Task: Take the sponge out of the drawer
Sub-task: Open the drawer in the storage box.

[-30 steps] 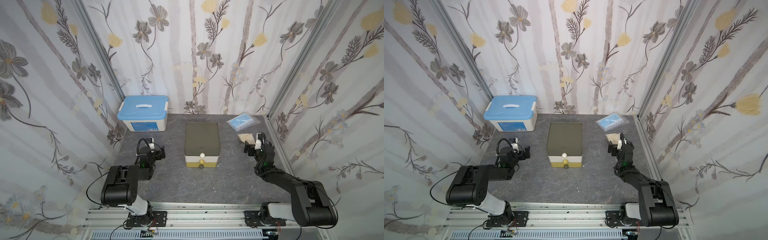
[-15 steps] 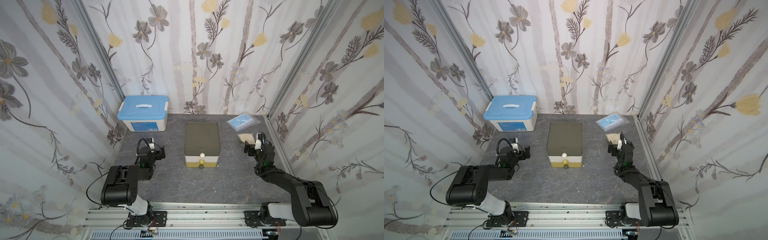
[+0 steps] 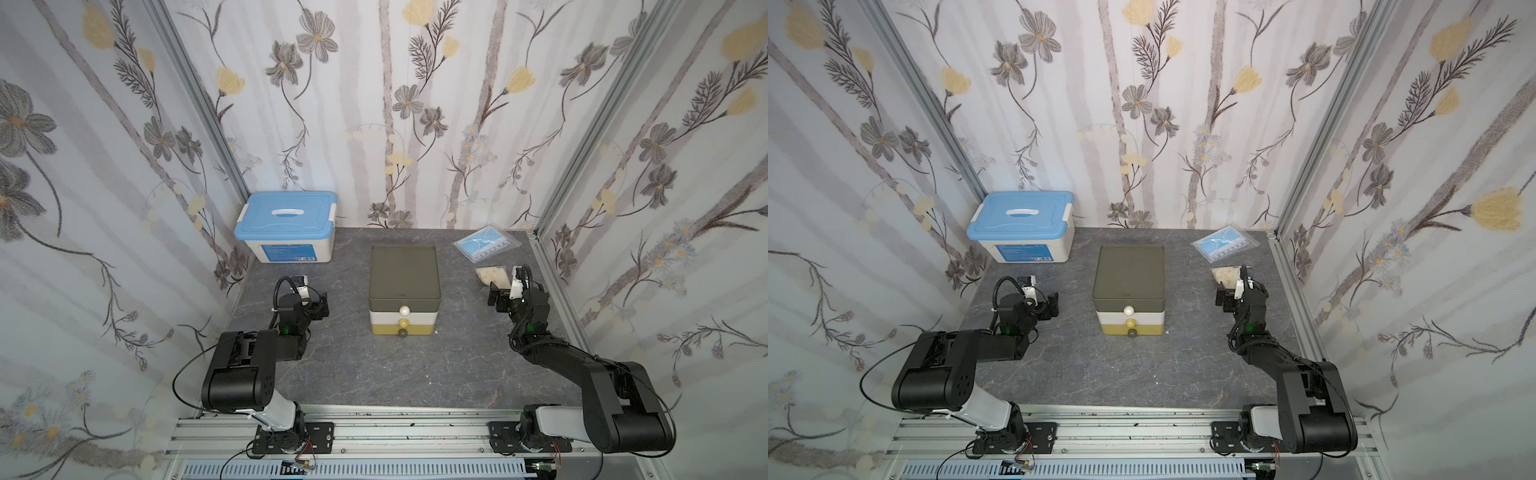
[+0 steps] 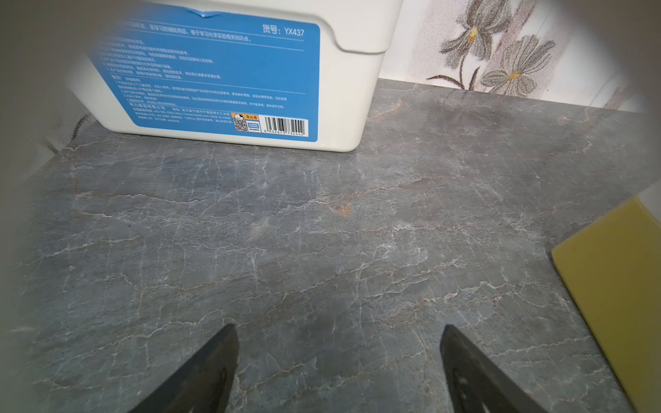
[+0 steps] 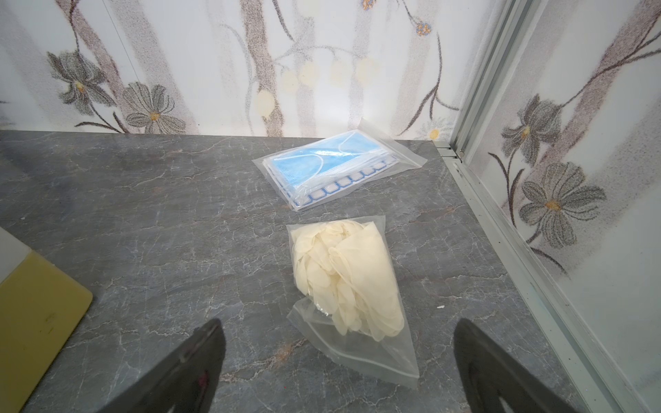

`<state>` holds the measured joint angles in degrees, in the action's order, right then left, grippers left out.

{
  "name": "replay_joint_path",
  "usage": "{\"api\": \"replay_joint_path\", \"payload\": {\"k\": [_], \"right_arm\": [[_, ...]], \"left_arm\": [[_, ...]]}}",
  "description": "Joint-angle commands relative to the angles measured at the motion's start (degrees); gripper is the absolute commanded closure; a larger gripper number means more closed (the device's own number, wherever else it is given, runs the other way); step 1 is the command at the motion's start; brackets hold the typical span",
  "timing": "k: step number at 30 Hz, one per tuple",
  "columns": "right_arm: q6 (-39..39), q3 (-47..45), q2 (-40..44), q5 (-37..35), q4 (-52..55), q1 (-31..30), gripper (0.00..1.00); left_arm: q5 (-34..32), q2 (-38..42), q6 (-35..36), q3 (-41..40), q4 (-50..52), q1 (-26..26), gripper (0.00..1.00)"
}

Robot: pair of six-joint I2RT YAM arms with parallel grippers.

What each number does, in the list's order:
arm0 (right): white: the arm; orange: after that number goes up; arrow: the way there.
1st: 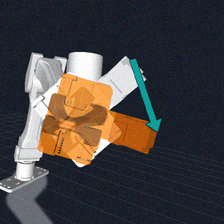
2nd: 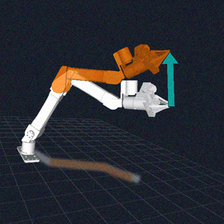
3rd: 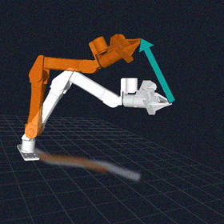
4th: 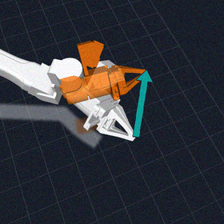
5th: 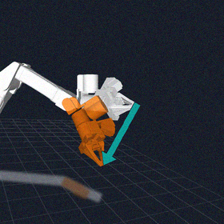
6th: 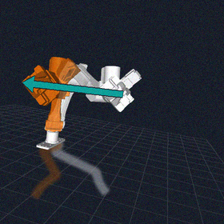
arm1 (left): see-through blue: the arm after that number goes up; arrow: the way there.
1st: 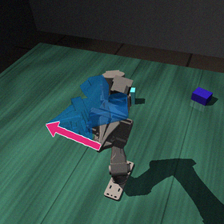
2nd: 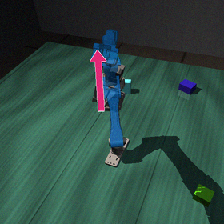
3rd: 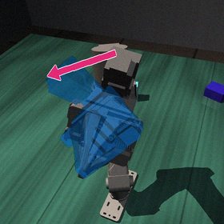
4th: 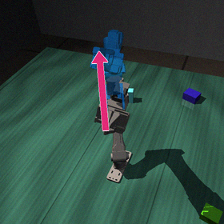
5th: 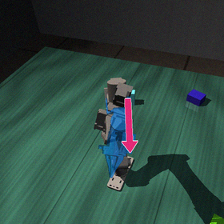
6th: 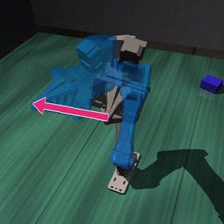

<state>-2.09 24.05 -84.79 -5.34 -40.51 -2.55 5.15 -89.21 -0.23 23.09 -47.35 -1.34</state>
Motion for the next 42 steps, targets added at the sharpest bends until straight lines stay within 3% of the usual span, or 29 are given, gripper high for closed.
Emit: {"api": "replay_joint_path", "payload": {"k": [1,4,9,12,15,20,23,32,42], "right_arm": [[0.07,1.48,0.86,-0.02,1.56,0.16,0.08],[-0.15,7.84,4.17,-1.49,15.49,0.26,0.20],[-1.56,12.83,13.99,-0.78,30.68,-0.09,0.33],[-3.57,16.30,17.93,2.55,40.52,-0.34,0.37],[-5.25,17.91,20.94,6.16,47.15,-1.28,0.33],[-9.60,18.31,26.05,20.10,52.19,-2.28,0.37],[-11.19,19.14,27.97,24.18,55.59,-5.06,0.38],[-16.39,18.27,33.72,23.98,58.80,-19.56,0.41],[-21.74,14.58,34.60,20.78,59.01,-33.21,0.45]], "left_arm": [[-1.46,2.27,-0.56,2.69,3.55,-0.15,0.19],[-0.63,7.05,-0.01,9.31,18.75,0.02,0.26],[4.43,12.34,-1.46,17.07,28.95,0.99,0.27],[9.65,11.75,-0.55,25.24,36.50,2.71,0.28],[14.17,9.92,-0.22,30.87,38.19,4.57,0.25],[25.04,0.28,2.22,46.41,49.41,7.88,0.24],[28.41,-6.11,4.36,54.92,54.97,10.70,0.25],[31.12,-16.62,5.12,66.93,58.43,13.94,0.28],[33.82,-20.91,2.96,70.07,56.94,17.99,0.31]]}}
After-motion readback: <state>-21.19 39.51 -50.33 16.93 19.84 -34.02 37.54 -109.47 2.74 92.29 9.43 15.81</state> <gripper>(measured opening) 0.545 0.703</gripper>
